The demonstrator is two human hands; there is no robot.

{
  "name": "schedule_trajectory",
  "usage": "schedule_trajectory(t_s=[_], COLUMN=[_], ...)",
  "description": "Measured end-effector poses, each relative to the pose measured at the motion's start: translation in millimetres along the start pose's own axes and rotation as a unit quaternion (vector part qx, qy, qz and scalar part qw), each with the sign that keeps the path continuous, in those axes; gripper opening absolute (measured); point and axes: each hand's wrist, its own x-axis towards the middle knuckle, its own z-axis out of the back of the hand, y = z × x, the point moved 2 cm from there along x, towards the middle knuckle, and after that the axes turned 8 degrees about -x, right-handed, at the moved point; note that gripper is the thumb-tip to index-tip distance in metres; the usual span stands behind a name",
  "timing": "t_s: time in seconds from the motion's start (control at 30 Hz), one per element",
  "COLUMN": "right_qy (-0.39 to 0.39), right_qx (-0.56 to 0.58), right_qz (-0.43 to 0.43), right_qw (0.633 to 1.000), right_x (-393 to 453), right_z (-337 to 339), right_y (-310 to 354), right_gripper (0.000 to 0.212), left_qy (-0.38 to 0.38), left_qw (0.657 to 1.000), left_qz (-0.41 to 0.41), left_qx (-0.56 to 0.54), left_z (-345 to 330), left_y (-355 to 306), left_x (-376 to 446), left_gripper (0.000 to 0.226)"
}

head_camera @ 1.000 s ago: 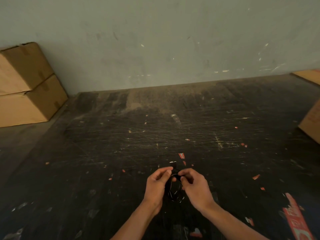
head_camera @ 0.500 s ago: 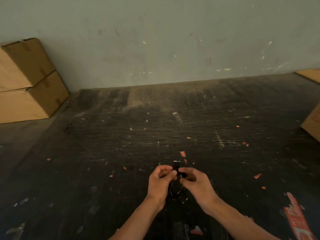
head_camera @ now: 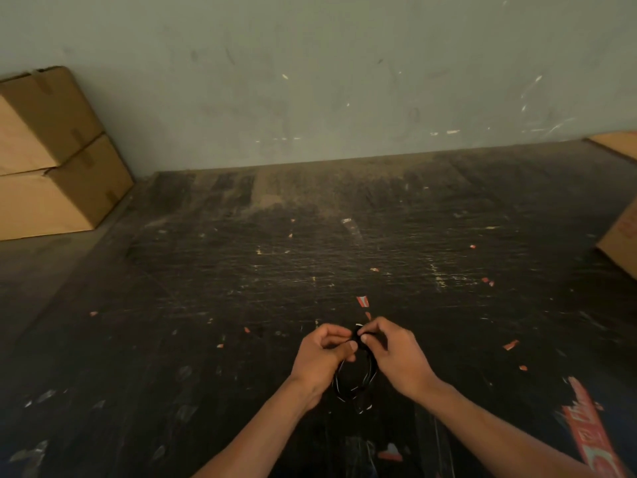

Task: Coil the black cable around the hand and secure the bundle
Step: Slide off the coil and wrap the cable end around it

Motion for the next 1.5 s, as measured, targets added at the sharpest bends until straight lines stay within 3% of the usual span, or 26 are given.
schedule_trajectory(t_s=[0.23, 0.4, 0.6, 0.77, 0.83, 0.93, 1.03, 1.17, 1.4, 1.5], right_qy=[-0.007, 0.032, 0.033, -0.001, 0.001, 0.012, -0.005, -0.006, 0.051, 0.082], right_qx=[0.111, 0.094, 0.191, 0.278, 0.3, 0.32, 0.314, 0.247, 0.058, -0.025], right_qz=[-0.081, -0.123, -0.227, -0.313, -0.326, -0.345, -0.338, -0.287, -0.199, -0.145], right_qw=[0.99, 0.987, 0.954, 0.908, 0.896, 0.882, 0.887, 0.925, 0.977, 0.986], right_x=[1.5, 5.6, 13.8, 17.4, 19.6, 40.7, 46.7, 49.9, 51.5, 51.9], right_z=[3.6, 3.6, -0.7, -7.5, -10.7, -13.0, -12.5, -13.2, -21.4, -25.2], right_y=[5.8, 4.4, -3.3, -14.2, -13.9, -18.4, -25.2, -31.8, -39.7, -39.6], right_gripper=[0.023, 0.02, 0.018, 0.021, 0.02, 0.019, 0.018, 0.018, 0.025, 0.034], left_qy=[-0.002, 0.01, 0.001, 0.021, 0.034, -0.001, -0.055, -0.104, -0.155, -0.133], left_qw=[0.999, 0.999, 0.997, 0.997, 0.995, 0.995, 0.994, 0.993, 0.98, 0.969], left_qz=[-0.02, -0.027, -0.033, 0.054, 0.097, 0.089, 0.065, 0.035, 0.006, -0.014], left_qx=[0.026, 0.037, 0.064, 0.06, 0.008, -0.055, -0.062, -0.035, 0.127, 0.206], left_z=[1.9, 1.9, 7.3, 29.5, 38.8, 50.0, 54.7, 55.4, 53.9, 54.4], left_y=[0.3, -0.4, 3.2, 21.7, 27.5, 20.4, 12.1, 3.1, 3.0, 4.2], left_x=[-1.5, -3.2, -5.2, -12.8, -14.6, 3.5, 12.5, 25.6, 50.1, 58.9], left_gripper=[0.024, 0.024, 0.023, 0.026, 0.033, 0.042, 0.043, 0.034, 0.026, 0.024])
